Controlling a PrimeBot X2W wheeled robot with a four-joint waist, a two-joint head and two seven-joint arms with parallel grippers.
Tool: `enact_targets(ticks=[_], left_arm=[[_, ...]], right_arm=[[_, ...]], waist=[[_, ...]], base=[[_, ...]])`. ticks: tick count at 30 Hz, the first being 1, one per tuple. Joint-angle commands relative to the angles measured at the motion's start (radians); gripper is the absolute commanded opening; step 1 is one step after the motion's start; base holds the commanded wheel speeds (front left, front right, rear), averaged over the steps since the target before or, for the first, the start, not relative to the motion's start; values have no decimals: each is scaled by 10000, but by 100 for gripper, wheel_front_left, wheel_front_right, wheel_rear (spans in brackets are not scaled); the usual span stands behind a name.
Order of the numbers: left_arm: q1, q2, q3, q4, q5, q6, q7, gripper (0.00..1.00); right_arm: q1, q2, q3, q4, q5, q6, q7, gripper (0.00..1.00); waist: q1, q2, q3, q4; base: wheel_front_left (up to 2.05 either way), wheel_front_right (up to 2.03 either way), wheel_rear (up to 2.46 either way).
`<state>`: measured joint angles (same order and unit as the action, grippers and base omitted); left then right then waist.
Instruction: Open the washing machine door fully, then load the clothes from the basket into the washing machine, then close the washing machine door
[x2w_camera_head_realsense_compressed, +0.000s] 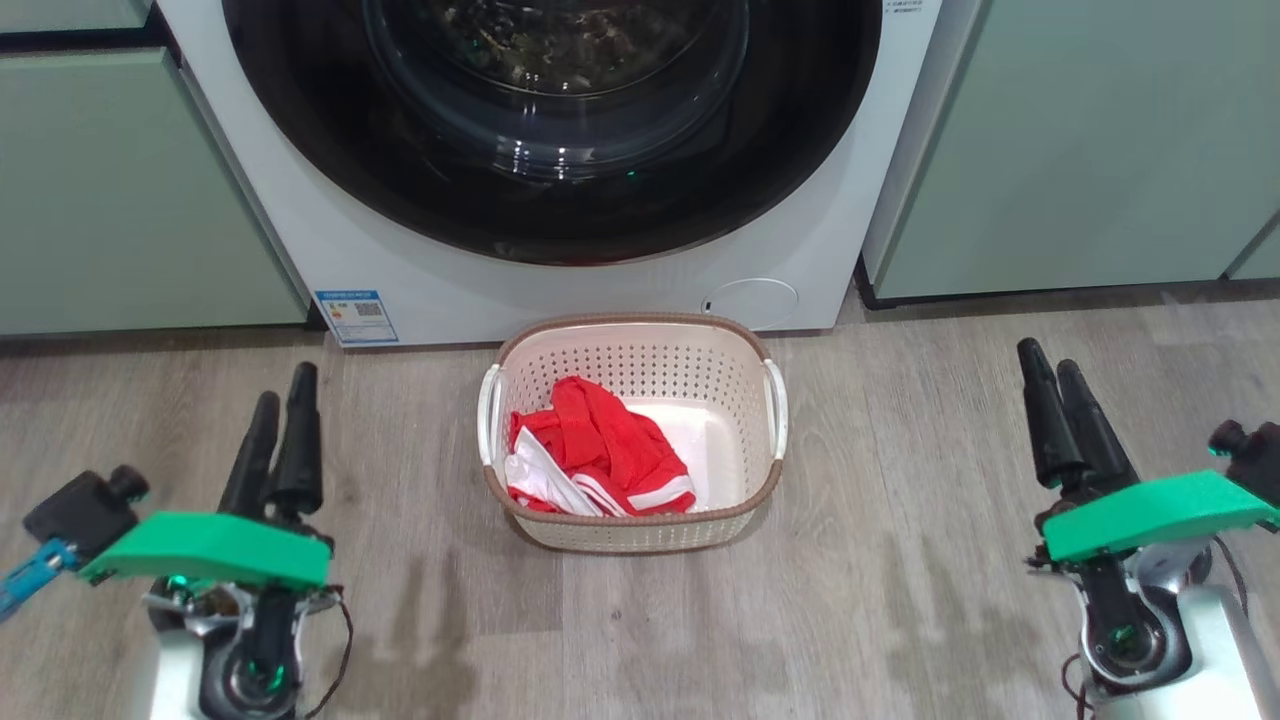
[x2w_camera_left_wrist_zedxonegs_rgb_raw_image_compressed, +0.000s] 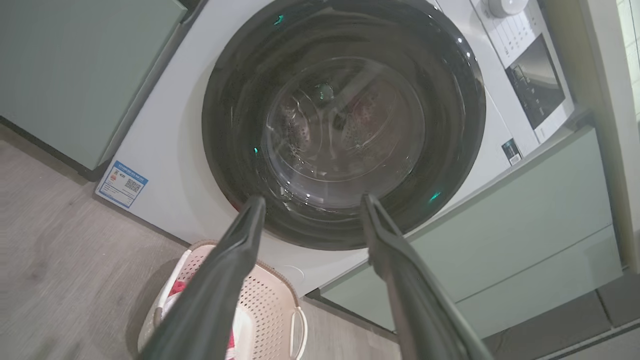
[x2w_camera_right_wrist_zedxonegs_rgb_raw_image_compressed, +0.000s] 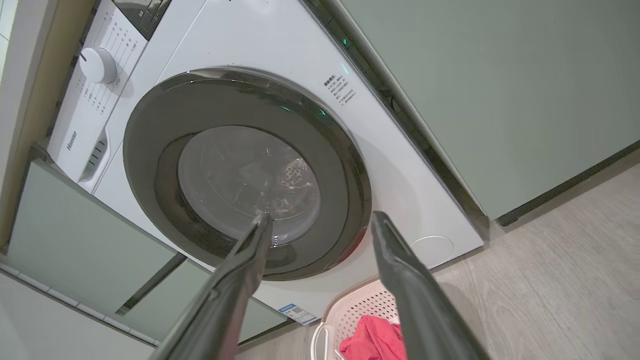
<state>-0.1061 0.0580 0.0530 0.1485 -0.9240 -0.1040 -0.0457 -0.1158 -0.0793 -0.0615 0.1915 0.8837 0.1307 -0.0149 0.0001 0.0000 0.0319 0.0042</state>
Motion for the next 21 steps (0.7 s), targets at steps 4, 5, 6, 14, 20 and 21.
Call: enact_targets(ticks=[4,5,6,14,20,21], left_arm=[[-334,262,-89,-456,993,177,-210,100],[-312,274,-130,-459,1150,219,-240,100],[-292,282,-168,-467,1297,264,-269,100],[-147,407,-435,-453,2396,612,-503,100],[-69,541,-690,-475,3194,907,-679,100],[-66,564,-730,-489,3318,958,-708,100]], right_arm=[[-432,-99,194,-432,-958,1,-188,100],[-406,-76,205,-412,-1109,1,-216,100],[-379,-51,211,-393,-1255,1,-246,100],[-230,113,279,-172,-2368,1,-558,100],[-208,182,279,7,-3236,1,-806,100],[-211,192,282,35,-3396,1,-844,100]], waist=[[-1,0,25,7],[-1,0,27,10],[-1,0,30,14],[-1,0,51,25],[-1,0,73,9],[-1,0,81,4]], base=[[0,0,0],[0,0,0],[0,0,0],[0,0,0],[0,0,0],[0,0,0]])
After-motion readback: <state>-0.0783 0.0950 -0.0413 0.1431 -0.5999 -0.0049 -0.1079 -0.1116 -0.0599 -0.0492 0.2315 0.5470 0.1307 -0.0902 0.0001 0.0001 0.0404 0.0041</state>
